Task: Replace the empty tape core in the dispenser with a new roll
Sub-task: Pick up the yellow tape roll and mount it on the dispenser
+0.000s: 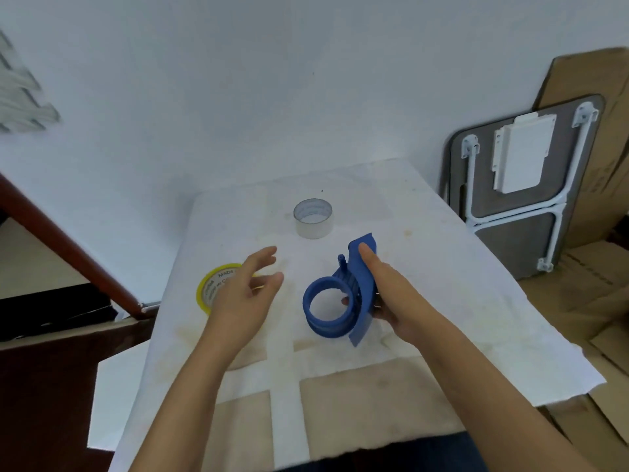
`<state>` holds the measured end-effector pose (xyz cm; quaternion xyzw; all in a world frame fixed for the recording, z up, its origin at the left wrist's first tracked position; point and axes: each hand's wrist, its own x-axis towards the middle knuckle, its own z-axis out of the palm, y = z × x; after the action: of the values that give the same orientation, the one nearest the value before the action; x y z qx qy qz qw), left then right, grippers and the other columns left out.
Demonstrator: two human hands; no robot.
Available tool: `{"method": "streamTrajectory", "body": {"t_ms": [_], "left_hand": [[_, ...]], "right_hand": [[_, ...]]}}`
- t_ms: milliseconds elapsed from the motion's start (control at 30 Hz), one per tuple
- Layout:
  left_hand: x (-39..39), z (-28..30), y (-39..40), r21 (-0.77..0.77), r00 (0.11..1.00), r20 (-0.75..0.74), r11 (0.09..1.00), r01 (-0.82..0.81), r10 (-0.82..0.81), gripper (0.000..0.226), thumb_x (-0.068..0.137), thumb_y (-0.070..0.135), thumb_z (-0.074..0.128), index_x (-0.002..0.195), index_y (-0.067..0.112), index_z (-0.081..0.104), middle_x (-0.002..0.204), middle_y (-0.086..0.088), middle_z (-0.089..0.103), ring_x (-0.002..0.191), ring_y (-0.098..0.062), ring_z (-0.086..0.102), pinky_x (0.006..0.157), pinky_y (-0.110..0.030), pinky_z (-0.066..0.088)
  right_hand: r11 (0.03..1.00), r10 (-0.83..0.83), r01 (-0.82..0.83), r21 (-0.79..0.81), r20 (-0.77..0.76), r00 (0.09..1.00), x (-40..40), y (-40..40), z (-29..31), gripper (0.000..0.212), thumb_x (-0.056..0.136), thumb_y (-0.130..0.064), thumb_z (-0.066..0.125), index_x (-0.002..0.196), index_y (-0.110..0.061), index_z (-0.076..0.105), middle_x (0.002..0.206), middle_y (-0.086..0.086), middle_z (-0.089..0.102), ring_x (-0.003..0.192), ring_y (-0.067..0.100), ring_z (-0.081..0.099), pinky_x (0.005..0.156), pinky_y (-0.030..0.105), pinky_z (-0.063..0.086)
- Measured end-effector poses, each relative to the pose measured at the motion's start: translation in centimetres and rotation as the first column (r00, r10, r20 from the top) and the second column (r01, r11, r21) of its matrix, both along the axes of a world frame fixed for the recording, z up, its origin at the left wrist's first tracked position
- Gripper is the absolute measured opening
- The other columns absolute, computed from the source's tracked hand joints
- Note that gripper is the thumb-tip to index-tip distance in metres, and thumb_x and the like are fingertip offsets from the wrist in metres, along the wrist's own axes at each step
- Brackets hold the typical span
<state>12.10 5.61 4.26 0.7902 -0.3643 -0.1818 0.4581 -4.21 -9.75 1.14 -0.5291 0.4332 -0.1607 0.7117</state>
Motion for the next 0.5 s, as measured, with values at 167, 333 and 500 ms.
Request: {"method": "streamTrajectory", "body": {"t_ms": [167, 333, 500], "left_hand": [[-2.0, -1.4, 1.2, -0.011, 0.995, -0.061, 0.997, 0.075, -0.076, 0.031, 0.096, 0.020, 0.060, 0.123, 0.035, 0.065, 0.120, 0.021, 0.065, 0.097, 0.011, 0.061, 0.075, 0.001, 0.043], [0.1, -3.0, 1.6, -0.016, 0.927, 0.370, 0.998, -0.066, 0.067, 0.041, 0.092, 0.013, 0.064, 0.132, 0.023, 0.060, 0.136, 0.001, 0.059, 0.126, -0.021, 0.050, 0.108, -0.035, 0.039], [3.1, -3.6, 1.7, 0.271, 0.921, 0.349, 0.922, -0.275, 0.172, 0.094, 0.081, 0.048, 0.072, 0.154, 0.041, 0.014, 0.166, -0.005, 0.008, 0.151, -0.030, 0.008, 0.115, -0.055, 0.018]], "right_hand": [[1.000, 0.016, -0.016, -0.022, -0.022, 1.000, 0.1, 1.1, -0.7, 0.074, 0.074, -0.072, 0.061, 0.124, -0.019, 0.051, 0.111, 0.008, 0.070, 0.093, 0.024, 0.069, 0.092, 0.042, 0.056], [0.999, -0.008, 0.005, -0.043, -0.059, 0.998, 0.3, 1.6, -0.8, 0.078, 0.066, -0.069, 0.068, 0.125, -0.022, 0.048, 0.115, 0.006, 0.068, 0.105, 0.027, 0.066, 0.097, 0.045, 0.053], [0.999, -0.011, 0.007, -0.045, -0.081, 0.997, 0.3, 1.7, -0.8, 0.091, 0.053, -0.072, 0.070, 0.125, -0.021, 0.048, 0.115, 0.007, 0.068, 0.105, 0.028, 0.067, 0.097, 0.046, 0.053]]}}
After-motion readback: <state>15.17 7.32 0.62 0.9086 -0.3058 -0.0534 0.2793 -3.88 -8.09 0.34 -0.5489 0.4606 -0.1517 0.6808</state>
